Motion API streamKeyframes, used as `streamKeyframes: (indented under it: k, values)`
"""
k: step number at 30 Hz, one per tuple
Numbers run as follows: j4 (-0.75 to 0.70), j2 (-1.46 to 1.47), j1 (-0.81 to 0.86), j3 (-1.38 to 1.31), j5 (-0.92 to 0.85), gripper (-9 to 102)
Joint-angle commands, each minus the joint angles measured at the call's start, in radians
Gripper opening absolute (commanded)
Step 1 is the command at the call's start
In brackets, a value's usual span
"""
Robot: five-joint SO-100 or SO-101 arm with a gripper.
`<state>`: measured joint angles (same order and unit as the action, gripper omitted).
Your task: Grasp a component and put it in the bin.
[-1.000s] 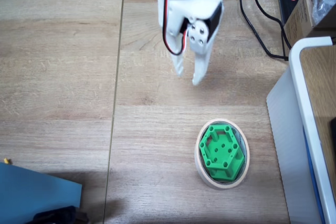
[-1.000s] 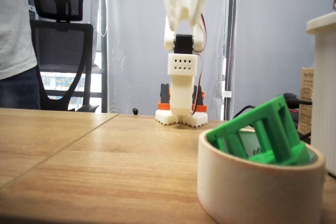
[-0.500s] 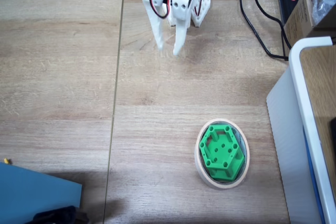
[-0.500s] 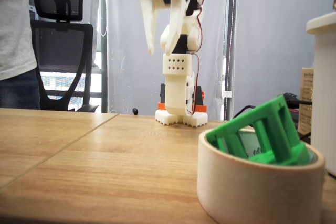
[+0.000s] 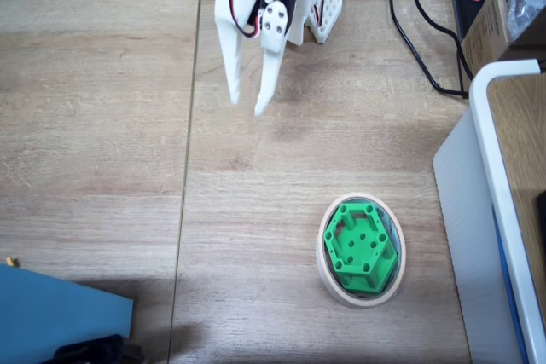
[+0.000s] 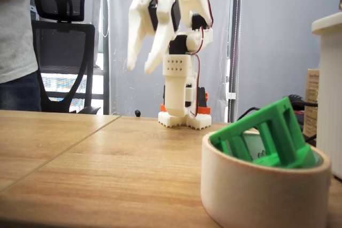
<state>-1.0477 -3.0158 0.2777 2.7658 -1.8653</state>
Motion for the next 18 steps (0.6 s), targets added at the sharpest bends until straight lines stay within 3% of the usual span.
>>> streamKeyframes:
  k: [1,9,18]
  values:
    - [0.115,-0.048,0.025,0.061,0.012,12]
    - [0.104,-0.181,0.084,0.236,0.015,12]
    - [-0.020,-0.290,0.175,0.316,0.015,12]
